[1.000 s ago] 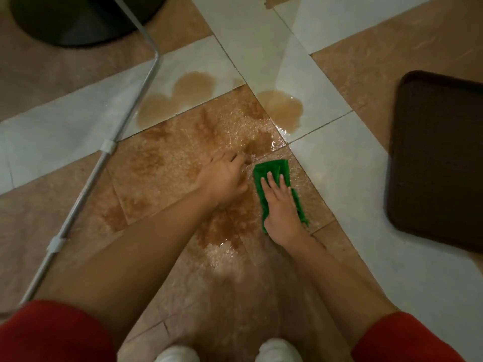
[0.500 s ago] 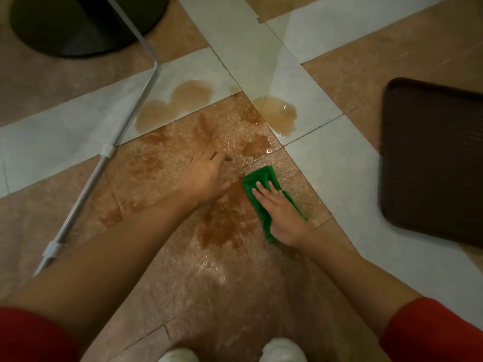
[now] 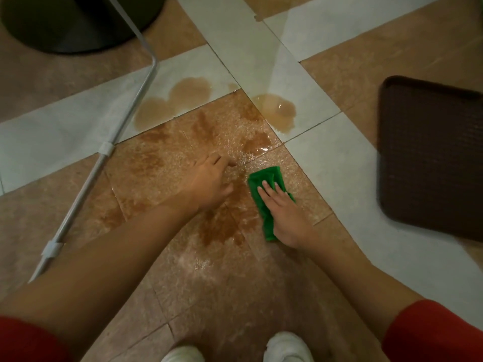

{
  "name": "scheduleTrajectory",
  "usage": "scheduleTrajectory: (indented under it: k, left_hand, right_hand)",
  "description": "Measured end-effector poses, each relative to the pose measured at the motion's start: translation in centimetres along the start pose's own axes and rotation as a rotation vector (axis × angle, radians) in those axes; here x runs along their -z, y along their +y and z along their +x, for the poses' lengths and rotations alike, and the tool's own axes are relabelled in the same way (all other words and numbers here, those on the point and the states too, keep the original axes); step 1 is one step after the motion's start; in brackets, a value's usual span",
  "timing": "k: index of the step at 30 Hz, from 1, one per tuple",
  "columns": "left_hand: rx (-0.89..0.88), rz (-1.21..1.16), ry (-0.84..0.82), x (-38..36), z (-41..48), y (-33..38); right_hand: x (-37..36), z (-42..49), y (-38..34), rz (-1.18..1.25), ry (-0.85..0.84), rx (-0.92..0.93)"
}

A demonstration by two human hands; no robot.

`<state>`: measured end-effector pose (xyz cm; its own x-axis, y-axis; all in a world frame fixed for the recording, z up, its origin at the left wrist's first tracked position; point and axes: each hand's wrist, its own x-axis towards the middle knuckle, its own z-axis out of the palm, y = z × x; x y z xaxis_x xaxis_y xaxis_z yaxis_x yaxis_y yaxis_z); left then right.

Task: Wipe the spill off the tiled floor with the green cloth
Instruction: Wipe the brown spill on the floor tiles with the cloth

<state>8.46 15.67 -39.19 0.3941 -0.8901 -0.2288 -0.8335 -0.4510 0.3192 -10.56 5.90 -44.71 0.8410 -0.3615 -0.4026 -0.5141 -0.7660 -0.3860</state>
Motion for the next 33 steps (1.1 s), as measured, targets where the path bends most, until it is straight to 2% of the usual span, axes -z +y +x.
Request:
scheduleTrajectory:
  k: [7,14,22,28,33]
  left_hand:
    - [-0.018,0.009,0.001,-0.4,-0.3,-0.3]
    - [-0.061,0.036,-0.024,-0.4,-0.6,-0.3]
    - [-0.085,0.085,-0.030,-1.6,-1.0,-1.2]
    - [-0.081,0.011,-0.050,-2.2,-0.9,-1.6]
    - [-0.051,-0.009,-0.055,-1.9,-0.9,-2.1]
  right_hand:
    - [0.3,0.7,-0.5,0.048,0.003,-0.059]
    - [-1.1,-1.4,1.1,-0.032,-0.019,0.074]
    - [-1.6,1.4,-1.1,-0.066,0.112,-0.109]
    - [-2.9,-1.0,-0.1,-0.039,0.102,0.047]
    - [-2.9,-0.4,-0.5,0.026,0.178,-0.041]
